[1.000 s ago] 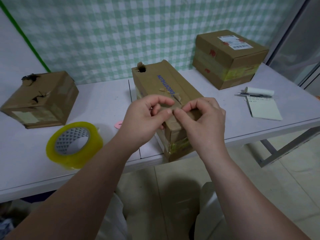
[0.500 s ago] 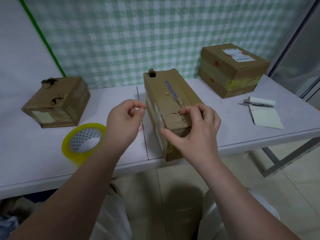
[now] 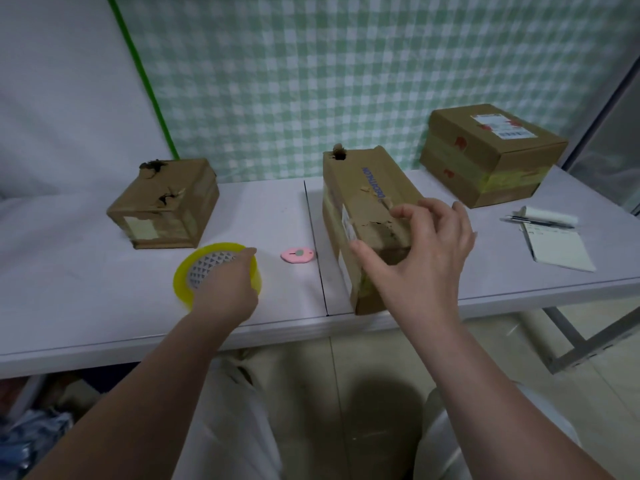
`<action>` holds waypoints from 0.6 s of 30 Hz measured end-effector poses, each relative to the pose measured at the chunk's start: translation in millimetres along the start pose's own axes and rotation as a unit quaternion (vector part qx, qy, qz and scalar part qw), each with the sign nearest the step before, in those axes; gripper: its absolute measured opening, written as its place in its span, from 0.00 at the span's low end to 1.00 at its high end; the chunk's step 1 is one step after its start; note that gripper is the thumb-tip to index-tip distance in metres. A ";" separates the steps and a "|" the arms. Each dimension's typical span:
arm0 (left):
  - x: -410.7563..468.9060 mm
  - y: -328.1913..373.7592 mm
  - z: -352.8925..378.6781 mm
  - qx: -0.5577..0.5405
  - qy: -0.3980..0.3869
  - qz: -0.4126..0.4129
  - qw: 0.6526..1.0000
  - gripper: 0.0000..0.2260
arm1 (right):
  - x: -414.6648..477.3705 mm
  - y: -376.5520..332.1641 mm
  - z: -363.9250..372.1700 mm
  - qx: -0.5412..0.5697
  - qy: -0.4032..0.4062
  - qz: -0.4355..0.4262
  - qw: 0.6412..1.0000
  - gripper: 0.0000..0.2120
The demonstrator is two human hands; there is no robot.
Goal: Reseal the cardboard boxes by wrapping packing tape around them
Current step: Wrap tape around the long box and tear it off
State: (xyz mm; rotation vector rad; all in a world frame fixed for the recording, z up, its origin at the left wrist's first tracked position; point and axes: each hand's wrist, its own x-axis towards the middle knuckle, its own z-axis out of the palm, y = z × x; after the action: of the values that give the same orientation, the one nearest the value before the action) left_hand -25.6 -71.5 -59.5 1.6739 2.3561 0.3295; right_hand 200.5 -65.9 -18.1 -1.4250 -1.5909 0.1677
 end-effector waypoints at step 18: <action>-95.4 55.2 -53.5 -0.525 -0.181 0.039 0.831 0.32 | -39.1 -18.9 -27.4 0.347 -0.388 0.245 0.818 0.23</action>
State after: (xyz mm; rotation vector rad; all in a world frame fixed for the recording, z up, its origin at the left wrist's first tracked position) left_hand 37.3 -146.6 14.0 1.1085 1.3460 0.9929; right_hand 201.2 -116.8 -12.6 -1.1649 -1.4487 1.6430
